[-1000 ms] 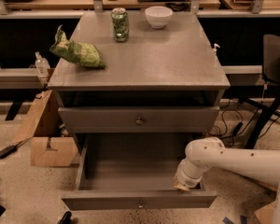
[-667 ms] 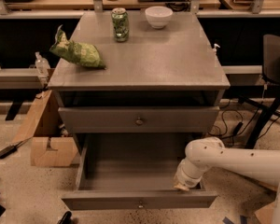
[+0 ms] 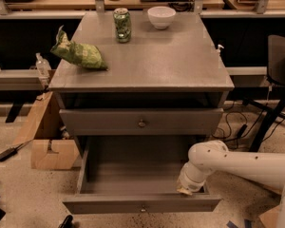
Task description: Open middle drawer
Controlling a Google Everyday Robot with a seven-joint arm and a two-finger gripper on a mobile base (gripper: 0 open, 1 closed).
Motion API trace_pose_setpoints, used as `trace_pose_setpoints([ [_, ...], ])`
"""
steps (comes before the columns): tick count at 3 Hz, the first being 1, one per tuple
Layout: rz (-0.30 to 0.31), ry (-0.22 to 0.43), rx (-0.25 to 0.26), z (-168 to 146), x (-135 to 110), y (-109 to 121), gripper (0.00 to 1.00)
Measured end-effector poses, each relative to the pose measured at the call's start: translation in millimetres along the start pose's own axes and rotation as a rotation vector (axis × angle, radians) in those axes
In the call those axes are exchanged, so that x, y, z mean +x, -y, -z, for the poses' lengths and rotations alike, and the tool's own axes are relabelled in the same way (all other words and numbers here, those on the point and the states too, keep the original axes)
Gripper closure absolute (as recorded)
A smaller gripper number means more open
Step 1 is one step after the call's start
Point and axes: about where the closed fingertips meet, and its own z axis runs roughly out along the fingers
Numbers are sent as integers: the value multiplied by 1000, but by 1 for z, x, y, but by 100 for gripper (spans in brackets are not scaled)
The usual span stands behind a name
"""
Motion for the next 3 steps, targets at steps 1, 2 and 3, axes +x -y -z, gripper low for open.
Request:
trace_pose_setpoints([
  [1,0,0,-3,-1,0,-1,13],
  [2,0,0,-3,-2,-2,3,0],
  [3,0,0,-3,-2,-2,3,0],
])
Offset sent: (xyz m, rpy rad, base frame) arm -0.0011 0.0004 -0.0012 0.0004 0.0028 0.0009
